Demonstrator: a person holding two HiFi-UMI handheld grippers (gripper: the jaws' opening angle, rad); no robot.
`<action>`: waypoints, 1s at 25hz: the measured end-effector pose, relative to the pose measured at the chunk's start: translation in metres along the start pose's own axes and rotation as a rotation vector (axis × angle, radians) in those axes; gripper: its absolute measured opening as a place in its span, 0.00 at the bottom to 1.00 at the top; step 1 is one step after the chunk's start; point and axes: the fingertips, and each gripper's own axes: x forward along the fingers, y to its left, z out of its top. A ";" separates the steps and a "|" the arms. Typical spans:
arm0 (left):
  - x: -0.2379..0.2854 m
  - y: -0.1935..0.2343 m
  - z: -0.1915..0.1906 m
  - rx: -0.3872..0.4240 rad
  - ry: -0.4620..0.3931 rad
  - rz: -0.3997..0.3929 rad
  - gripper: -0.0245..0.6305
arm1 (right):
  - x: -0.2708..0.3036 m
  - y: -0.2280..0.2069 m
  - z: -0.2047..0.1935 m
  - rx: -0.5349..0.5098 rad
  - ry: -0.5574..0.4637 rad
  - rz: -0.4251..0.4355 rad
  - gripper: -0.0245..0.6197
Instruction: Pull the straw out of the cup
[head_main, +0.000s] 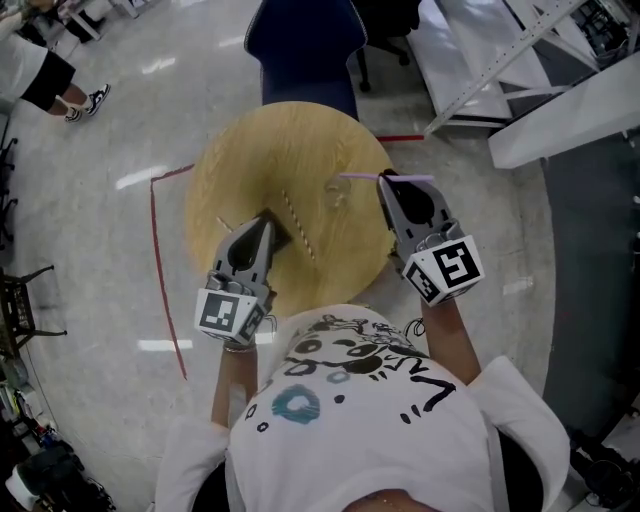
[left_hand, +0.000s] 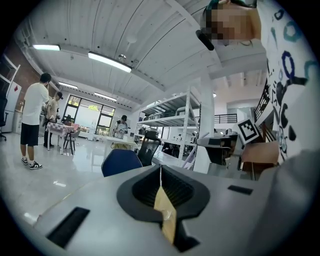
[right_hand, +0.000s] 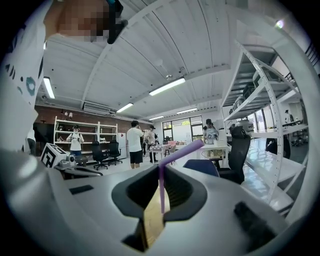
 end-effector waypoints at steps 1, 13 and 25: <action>-0.001 -0.001 0.000 0.000 -0.004 0.002 0.07 | -0.003 0.000 0.002 -0.006 -0.006 0.001 0.11; -0.021 -0.001 0.013 0.016 -0.046 0.019 0.07 | -0.029 -0.003 0.014 -0.051 -0.010 -0.034 0.11; -0.036 0.024 0.019 0.046 -0.066 0.054 0.07 | -0.043 -0.011 0.000 -0.034 0.015 -0.104 0.11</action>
